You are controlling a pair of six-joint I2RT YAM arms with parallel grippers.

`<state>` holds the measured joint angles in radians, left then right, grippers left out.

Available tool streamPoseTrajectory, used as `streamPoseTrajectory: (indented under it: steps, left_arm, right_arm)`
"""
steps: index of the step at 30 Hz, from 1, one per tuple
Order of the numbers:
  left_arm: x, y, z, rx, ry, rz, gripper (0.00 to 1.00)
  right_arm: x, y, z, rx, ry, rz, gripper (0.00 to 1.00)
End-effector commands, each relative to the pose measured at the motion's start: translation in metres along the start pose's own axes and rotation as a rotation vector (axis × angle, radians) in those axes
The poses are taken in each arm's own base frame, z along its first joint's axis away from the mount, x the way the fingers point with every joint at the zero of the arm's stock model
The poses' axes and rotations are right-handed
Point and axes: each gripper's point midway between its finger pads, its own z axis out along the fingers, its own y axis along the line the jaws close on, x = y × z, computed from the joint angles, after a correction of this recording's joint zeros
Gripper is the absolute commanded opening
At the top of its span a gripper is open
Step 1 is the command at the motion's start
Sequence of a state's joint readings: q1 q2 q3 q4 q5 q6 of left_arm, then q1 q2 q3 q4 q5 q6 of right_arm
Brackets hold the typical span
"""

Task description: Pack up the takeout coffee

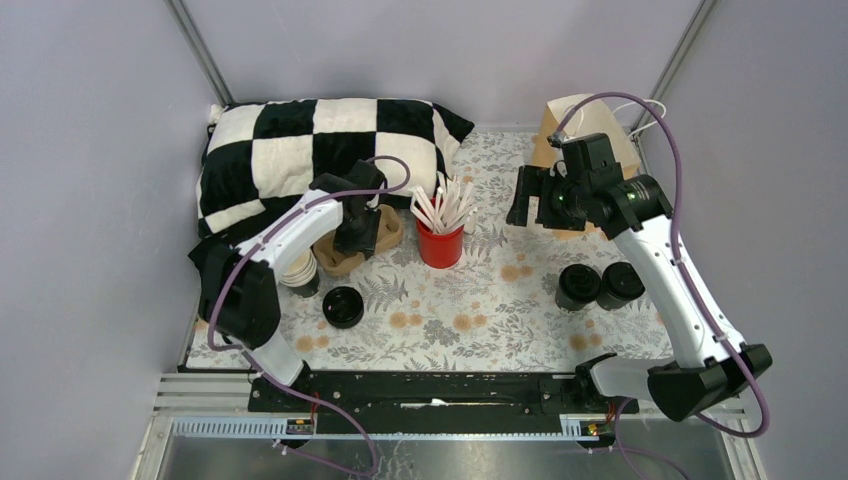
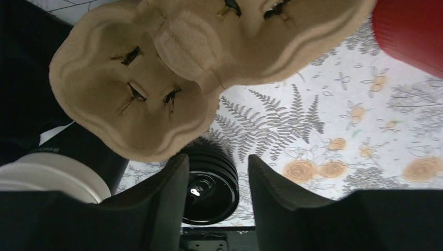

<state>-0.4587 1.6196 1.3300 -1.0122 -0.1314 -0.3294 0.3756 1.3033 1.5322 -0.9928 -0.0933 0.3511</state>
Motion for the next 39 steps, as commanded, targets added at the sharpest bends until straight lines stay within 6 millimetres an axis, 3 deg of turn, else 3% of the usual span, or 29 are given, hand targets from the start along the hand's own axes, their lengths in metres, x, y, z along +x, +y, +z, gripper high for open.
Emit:
streamPoseTrajectory:
  steps: [1, 9, 22, 34, 36, 39]
  left_arm:
    - [-0.025, 0.002, 0.003, 0.024, -0.023, 0.067, 0.43]
    - [-0.036, 0.001, 0.014, 0.092, 0.003, 0.038, 0.31]
    - [-0.035, -0.007, 0.029, 0.128, 0.034, 0.053, 0.31]
    - [-0.036, -0.005, 0.036, 0.114, 0.046, 0.051, 0.14]
    - [-0.038, -0.004, 0.035, 0.11, 0.04, 0.049, 0.08]
    - [-0.044, -0.005, 0.027, 0.115, 0.021, 0.047, 0.06]
  right_arm:
    - [0.007, 0.001, -0.012, -0.037, -0.032, -0.022, 0.93]
    - [0.015, -0.001, -0.015, -0.04, -0.025, -0.023, 0.93]
    - [0.016, 0.0, -0.013, -0.047, -0.017, -0.018, 0.93]
    - [0.018, 0.001, -0.009, -0.048, -0.001, -0.011, 0.93]
    - [0.017, 0.001, -0.008, -0.051, -0.001, -0.01, 0.93]
    - [0.017, 0.002, -0.008, -0.052, 0.001, -0.008, 0.92]
